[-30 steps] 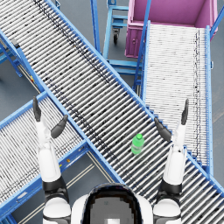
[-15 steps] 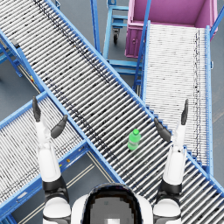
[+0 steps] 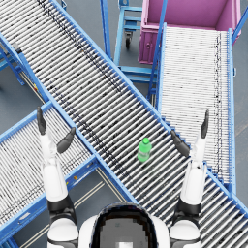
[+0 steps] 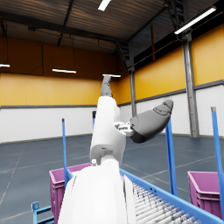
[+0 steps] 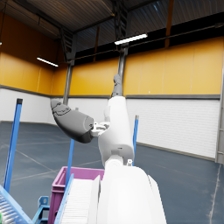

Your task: Pick up the oil and place it on the left assembly line, put the cola on the right, and keep Sprite still

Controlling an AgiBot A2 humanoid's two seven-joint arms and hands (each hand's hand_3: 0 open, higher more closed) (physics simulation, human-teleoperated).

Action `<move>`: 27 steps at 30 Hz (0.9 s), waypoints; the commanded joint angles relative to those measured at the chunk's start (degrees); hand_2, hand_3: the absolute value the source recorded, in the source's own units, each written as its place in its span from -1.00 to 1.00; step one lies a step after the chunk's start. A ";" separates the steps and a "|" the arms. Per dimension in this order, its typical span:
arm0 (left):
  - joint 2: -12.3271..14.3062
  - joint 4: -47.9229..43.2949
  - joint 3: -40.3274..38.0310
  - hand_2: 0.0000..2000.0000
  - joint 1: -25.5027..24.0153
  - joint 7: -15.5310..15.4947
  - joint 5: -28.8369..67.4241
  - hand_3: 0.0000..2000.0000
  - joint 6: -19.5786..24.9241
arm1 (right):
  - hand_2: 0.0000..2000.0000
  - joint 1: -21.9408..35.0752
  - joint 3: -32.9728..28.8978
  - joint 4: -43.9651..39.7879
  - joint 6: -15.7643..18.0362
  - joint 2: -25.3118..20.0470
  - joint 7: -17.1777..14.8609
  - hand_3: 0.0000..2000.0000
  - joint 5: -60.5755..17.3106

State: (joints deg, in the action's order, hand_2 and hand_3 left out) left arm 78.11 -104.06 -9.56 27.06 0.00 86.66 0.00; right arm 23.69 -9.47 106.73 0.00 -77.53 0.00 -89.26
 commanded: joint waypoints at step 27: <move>0.03 -0.31 -0.11 -1.00 1.06 0.00 0.00 -1.00 0.00 | -1.00 0.36 -0.80 0.42 0.00 -0.19 0.00 -1.00 0.00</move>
State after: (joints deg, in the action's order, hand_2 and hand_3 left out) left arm 78.23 -104.19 -9.60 27.80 0.00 86.66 0.00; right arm 23.70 -10.03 107.06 0.00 -77.83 0.00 -89.26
